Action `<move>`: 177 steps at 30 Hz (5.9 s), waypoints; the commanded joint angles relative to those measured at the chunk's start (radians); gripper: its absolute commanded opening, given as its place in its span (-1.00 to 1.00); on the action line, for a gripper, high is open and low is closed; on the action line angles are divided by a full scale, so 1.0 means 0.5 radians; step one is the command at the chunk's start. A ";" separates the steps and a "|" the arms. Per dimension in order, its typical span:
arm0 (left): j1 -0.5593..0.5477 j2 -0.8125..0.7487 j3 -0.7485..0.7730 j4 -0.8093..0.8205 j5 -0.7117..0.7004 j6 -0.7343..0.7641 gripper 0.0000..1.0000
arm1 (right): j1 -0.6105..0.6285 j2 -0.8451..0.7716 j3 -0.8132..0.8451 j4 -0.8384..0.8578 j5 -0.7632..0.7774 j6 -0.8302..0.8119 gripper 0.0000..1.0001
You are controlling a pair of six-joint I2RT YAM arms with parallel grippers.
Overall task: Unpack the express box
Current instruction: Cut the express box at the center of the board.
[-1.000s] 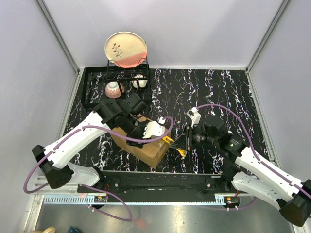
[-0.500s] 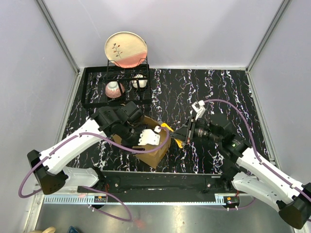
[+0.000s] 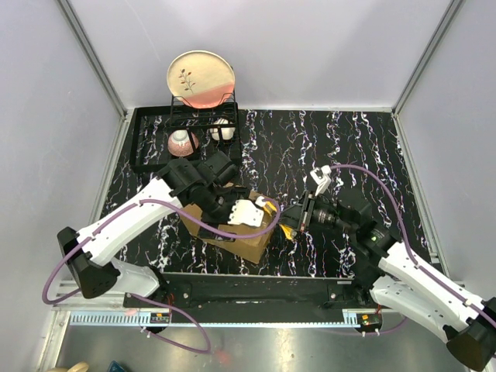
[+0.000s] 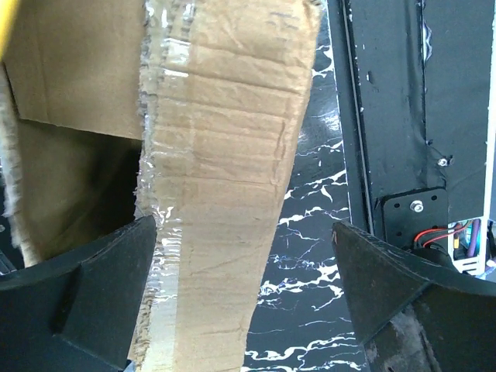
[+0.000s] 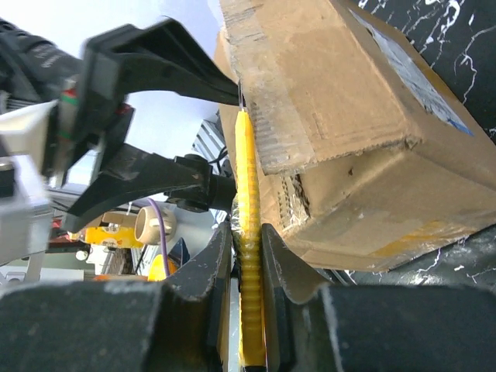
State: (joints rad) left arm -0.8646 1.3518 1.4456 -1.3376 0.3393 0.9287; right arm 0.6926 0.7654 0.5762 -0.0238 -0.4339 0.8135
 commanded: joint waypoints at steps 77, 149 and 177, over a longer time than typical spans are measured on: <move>0.036 0.514 0.155 -0.312 0.168 0.330 0.98 | -0.014 0.166 -0.103 0.588 0.257 0.045 -1.00; 0.002 0.674 0.524 -0.420 0.036 0.112 0.07 | -0.014 -0.475 -0.229 -0.425 0.052 -0.115 -1.00; -0.072 0.555 0.729 -0.417 -0.145 -0.020 -1.00 | -0.014 -0.577 -0.229 -0.529 0.067 -0.093 -1.00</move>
State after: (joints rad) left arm -0.8753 1.6897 1.7679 -1.3781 0.2722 0.9398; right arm 0.6815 0.4751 0.4442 -0.3058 -0.4095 0.7712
